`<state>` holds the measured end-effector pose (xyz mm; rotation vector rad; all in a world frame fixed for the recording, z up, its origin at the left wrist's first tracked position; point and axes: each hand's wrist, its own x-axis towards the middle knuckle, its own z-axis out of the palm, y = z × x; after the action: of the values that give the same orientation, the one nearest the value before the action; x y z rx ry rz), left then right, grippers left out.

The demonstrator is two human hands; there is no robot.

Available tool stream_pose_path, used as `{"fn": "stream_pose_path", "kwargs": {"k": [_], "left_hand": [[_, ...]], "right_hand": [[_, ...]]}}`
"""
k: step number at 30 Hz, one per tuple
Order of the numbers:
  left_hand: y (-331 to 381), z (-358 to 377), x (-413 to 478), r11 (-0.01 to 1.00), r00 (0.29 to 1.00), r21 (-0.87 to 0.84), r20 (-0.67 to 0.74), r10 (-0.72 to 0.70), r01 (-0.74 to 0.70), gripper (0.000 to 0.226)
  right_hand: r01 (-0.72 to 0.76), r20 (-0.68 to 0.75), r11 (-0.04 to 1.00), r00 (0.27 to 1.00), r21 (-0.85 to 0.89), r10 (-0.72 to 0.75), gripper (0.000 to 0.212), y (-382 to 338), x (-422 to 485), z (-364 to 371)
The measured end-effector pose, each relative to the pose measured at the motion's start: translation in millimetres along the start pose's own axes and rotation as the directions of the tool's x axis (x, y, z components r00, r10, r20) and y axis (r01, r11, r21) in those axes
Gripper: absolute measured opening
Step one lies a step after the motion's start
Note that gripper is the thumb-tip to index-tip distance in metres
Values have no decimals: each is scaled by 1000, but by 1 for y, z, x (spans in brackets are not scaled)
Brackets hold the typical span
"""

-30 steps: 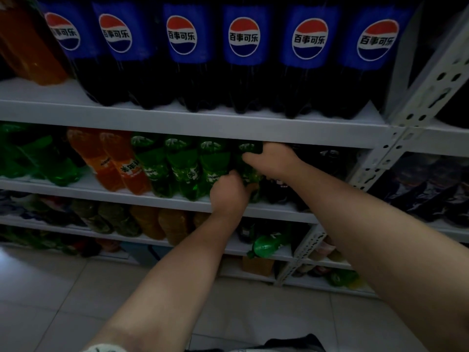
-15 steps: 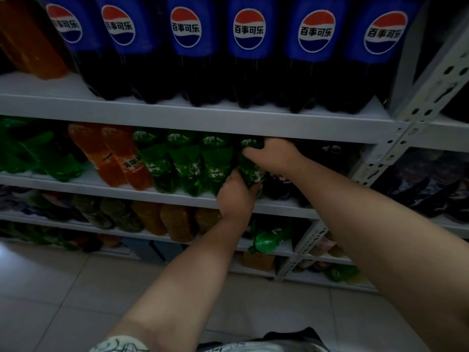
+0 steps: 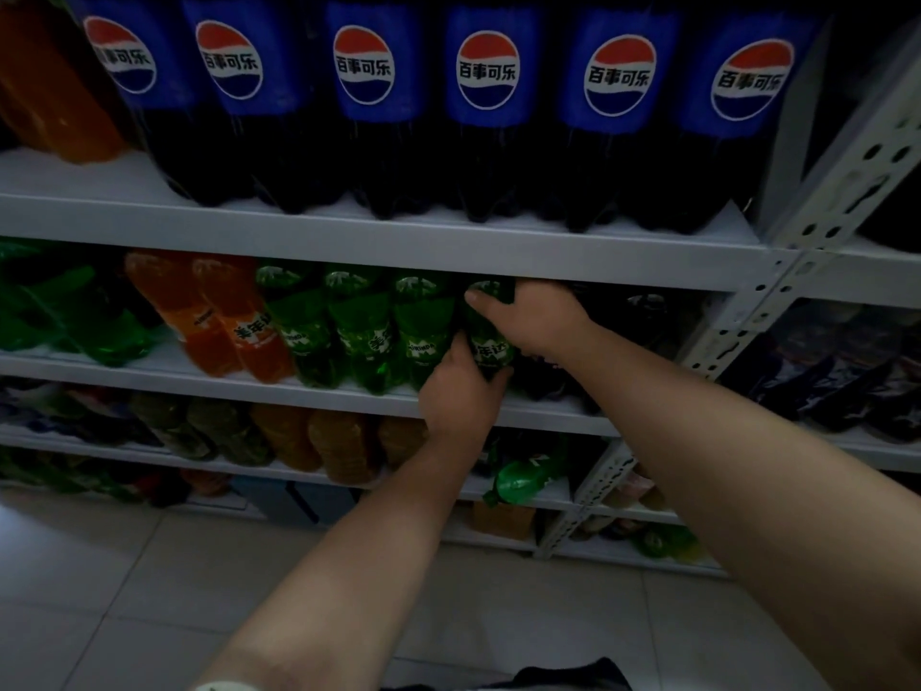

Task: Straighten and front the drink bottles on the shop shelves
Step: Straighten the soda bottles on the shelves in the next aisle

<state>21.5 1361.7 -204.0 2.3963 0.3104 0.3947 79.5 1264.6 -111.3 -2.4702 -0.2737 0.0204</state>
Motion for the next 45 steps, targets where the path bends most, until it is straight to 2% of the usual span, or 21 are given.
{"fn": "stream_pose_path", "kwargs": {"k": [4, 6, 7, 9, 11, 12, 13, 14, 17, 19, 21, 24, 27, 30, 32, 35, 36, 37, 40, 42, 45], "left_hand": [[-1, -1, 3, 999, 1000, 42, -18, 13, -12, 61], [-3, -5, 3, 997, 999, 68, -27, 38, -36, 57], [-5, -8, 2, 996, 997, 68, -43, 58, -55, 55], [-14, -14, -4, 992, 988, 28, -98, 122, -120, 45], [-32, -21, -11, 990, 979, -24, -151, 134, -139, 36], [-42, -25, -13, 994, 983, -41, -158, 99, -106, 34], [-51, -28, -12, 996, 986, -65, -158, 48, -59, 34], [-58, -31, -11, 994, 988, -107, -152, 1, -17, 35], [-64, -41, -3, 966, 990, -260, -138, -40, 3, 39], [-63, -46, 4, 947, 994, -322, -102, -24, -10, 42], [-64, -48, 14, 929, 998, -364, 33, -59, 67, 45], [-67, -52, 21, 819, 960, -517, 244, -138, 249, 48], [-68, -58, 22, 694, 921, -626, 361, -145, 354, 55], [-67, -63, 30, 738, 895, -558, 425, -138, 379, 60], [-64, -68, 35, 778, 882, -508, 454, -124, 371, 53], [-60, -75, 31, 860, 928, -418, 341, -151, 293, 26], [-59, -76, 28, 880, 935, -391, 323, -145, 271, 25], [-56, -75, 24, 878, 928, -393, 349, -134, 274, 29], [-47, -73, 17, 772, 873, -500, 467, -142, 393, 49], [-46, -73, 20, 728, 862, -530, 478, -168, 436, 52], [-49, -72, 20, 728, 868, -536, 469, -164, 428, 57]], "right_hand": [[-42, 32, 998, 999, 50, 40, 53, -2, -1, -4], [9, 23, 1000, 1000, 22, -9, 52, -3, -5, -4], [60, -16, 998, 998, -4, -60, 51, -1, -9, -2], [159, -179, 985, 969, -63, -168, 49, 3, -24, 5], [243, -367, 961, 888, -134, -276, 44, 7, -44, 17], [283, -412, 945, 851, -162, -325, 41, 9, -53, 24], [312, -409, 935, 841, -168, -354, 37, 11, -59, 34], [315, -364, 939, 866, -135, -343, 35, 11, -63, 44], [126, -129, 985, 985, 120, -110, 40, 2, -66, 80], [13, 15, 952, 1000, 307, -18, 51, -7, -65, 98], [-54, 93, 893, 996, 446, 14, 63, -17, -62, 110], [-135, 113, 816, 990, 561, 87, 72, -29, -54, 119], [-201, 129, 783, 979, 589, 155, 88, -32, -57, 129], [-266, 180, 774, 964, 575, 197, 97, -34, -70, 144], [-265, 176, 780, 964, 567, 199, 96, -33, -74, 152], [-242, 91, 808, 969, 537, 230, 90, -29, -72, 153], [-235, 62, 822, 969, 519, 238, 89, -28, -71, 151], [-230, 44, 838, 970, 494, 240, 90, -27, -69, 150], [-238, 64, 844, 969, 481, 237, 93, -26, -64, 144], [-250, 82, 813, 966, 525, 244, 90, -27, -62, 142], [-241, 84, 765, 967, 597, 239, 88, -32, -66, 147]]}}
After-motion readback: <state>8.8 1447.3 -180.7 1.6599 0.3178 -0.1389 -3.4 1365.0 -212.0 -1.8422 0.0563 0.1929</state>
